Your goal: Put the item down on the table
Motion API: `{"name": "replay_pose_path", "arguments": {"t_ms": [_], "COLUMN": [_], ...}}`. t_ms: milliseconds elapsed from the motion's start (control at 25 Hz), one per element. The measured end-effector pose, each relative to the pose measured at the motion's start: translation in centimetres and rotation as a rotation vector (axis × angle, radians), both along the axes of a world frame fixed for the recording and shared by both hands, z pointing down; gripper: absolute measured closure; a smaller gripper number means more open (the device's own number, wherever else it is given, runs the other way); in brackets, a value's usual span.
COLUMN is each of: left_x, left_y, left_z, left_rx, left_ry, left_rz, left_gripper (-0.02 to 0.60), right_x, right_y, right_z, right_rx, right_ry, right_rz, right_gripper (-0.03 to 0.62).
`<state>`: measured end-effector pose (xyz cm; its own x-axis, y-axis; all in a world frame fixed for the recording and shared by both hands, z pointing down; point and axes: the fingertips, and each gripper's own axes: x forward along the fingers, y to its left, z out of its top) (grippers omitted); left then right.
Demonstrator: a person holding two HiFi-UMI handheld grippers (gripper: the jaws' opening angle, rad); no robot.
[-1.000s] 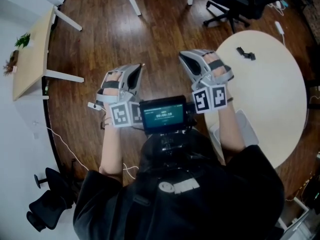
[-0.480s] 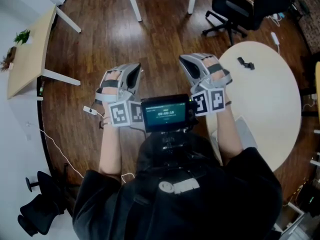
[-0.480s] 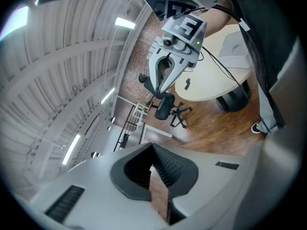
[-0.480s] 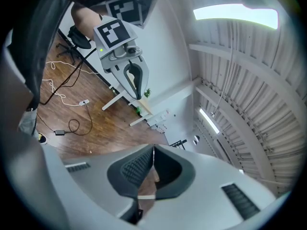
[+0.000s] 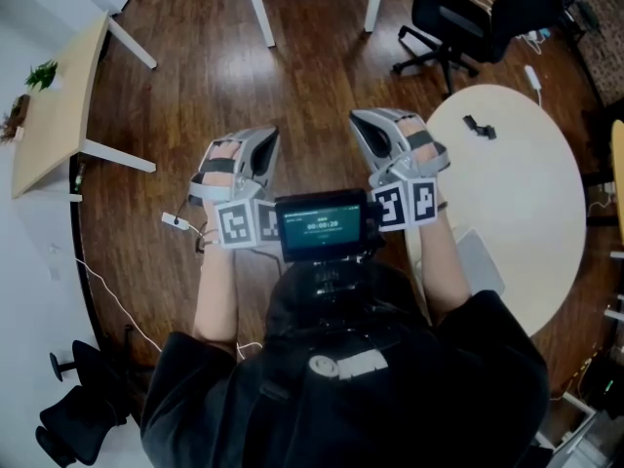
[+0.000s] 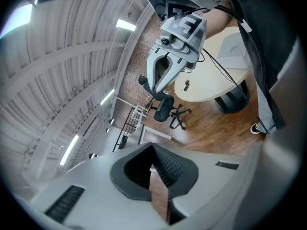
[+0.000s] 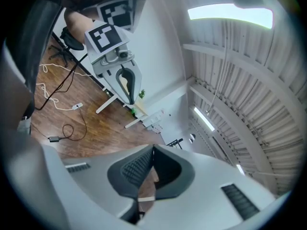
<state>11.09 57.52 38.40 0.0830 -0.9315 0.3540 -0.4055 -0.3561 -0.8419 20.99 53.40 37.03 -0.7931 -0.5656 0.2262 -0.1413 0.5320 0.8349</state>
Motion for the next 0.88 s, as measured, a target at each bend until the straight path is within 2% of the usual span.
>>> {"name": "replay_pose_path", "arguments": {"t_ms": [880], "left_x": [0.30], "left_y": [0.07], "left_z": [0.16], "left_rx": [-0.003], "left_ry": [-0.012], "left_rz": [0.012], "left_gripper": [0.581], "right_x": [0.16], "right_y": [0.06], "right_z": [0.10], "right_rx": [0.011], "right_ry": [0.005], "right_rz": [-0.002], "right_gripper": [0.587]}}
